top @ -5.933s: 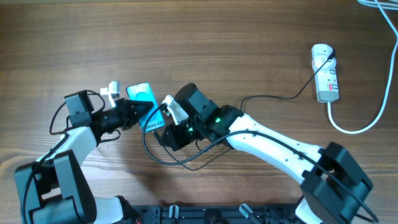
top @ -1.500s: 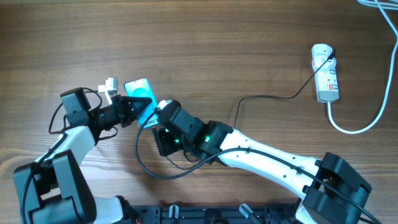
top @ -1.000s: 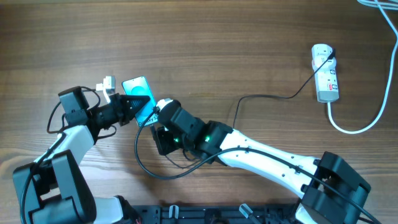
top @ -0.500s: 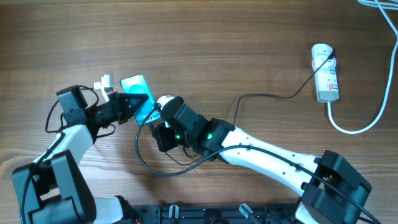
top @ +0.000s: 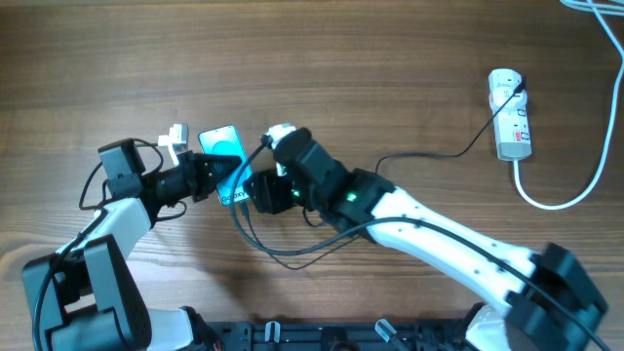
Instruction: Plug charger to phone and switch on socket
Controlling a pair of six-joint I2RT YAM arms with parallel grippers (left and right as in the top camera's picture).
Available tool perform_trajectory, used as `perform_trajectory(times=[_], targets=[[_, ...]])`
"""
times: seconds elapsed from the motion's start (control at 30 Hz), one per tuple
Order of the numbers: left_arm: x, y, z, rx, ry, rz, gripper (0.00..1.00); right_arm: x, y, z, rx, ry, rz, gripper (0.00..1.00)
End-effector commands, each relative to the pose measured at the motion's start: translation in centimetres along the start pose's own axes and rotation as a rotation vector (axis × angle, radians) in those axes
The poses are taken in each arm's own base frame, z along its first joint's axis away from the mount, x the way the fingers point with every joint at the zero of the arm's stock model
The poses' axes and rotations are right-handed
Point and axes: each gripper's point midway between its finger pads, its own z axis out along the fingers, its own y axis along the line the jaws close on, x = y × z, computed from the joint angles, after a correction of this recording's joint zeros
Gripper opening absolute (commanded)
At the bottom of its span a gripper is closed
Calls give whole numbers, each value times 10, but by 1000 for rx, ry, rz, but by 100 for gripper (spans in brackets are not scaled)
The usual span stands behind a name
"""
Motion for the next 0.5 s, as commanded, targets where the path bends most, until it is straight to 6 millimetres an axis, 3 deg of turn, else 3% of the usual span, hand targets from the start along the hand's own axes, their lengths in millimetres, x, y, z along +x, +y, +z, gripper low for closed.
perform_trajectory(times=[0.0,0.17,0.47], targets=[[6,-10,0,47,28,19,4,-8,17,-23,-37,-20,-13,66],[6,-10,0,47,28,19,4,21,15,-15,-46,105,11,67],[6,-10,0,47,28,19,4,73,27,24,-37,245,-40,67]])
